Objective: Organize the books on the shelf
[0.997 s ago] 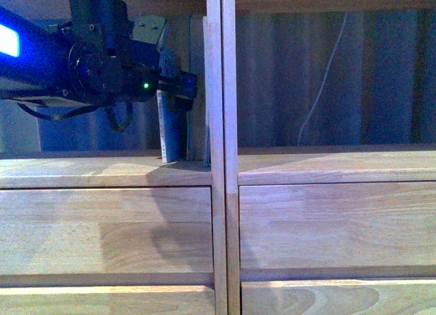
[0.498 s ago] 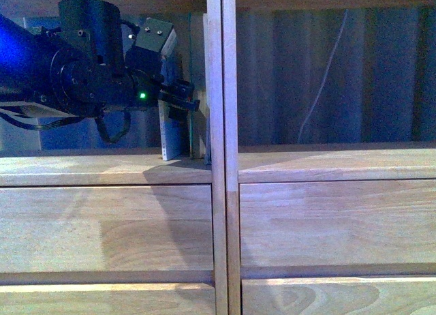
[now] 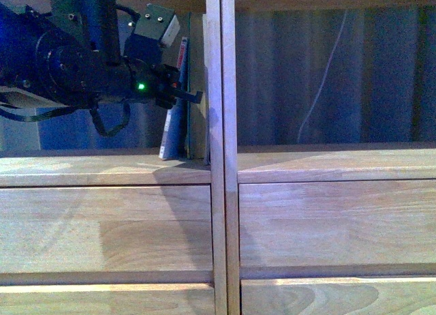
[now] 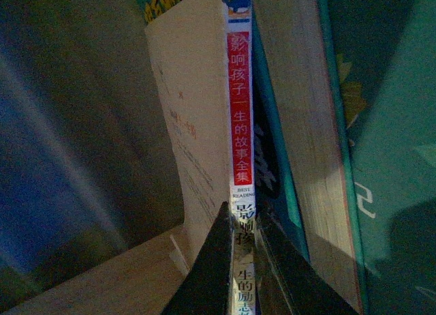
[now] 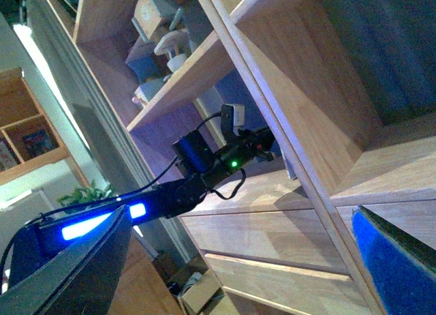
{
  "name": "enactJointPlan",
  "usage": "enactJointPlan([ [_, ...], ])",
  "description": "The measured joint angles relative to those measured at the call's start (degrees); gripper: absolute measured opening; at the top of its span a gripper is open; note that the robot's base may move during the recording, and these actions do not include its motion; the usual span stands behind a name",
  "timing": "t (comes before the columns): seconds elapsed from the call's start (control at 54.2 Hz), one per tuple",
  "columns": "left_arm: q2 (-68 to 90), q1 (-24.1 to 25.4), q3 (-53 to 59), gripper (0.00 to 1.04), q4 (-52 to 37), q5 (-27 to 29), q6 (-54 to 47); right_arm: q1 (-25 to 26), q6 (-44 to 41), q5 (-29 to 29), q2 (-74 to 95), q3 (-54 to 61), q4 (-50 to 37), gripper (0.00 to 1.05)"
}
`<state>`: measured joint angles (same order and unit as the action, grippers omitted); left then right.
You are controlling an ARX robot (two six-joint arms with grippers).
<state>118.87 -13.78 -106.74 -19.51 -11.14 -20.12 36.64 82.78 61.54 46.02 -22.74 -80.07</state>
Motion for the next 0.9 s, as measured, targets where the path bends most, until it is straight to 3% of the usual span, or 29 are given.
enactJointPlan([
  [0.295, -4.4, 2.0, 4.5, 0.06, 0.8, -3.6, 1.8, 0.0, 0.0, 0.0, 0.0, 0.0, 0.0, 0.98],
  [0.738, -12.2, 2.8, 19.1, 0.90, -4.3, -4.3, 3.2, 0.0, 0.0, 0.0, 0.0, 0.0, 0.0, 0.98],
  [0.794, -13.9, 3.0, 21.4, 0.98, -5.7, -4.0, 4.0, 0.0, 0.0, 0.0, 0.0, 0.0, 0.0, 0.98],
  [0.904, -18.9, 3.5, 27.3, 0.97, -10.4, -3.5, 5.4, 0.0, 0.0, 0.0, 0.0, 0.0, 0.0, 0.98],
])
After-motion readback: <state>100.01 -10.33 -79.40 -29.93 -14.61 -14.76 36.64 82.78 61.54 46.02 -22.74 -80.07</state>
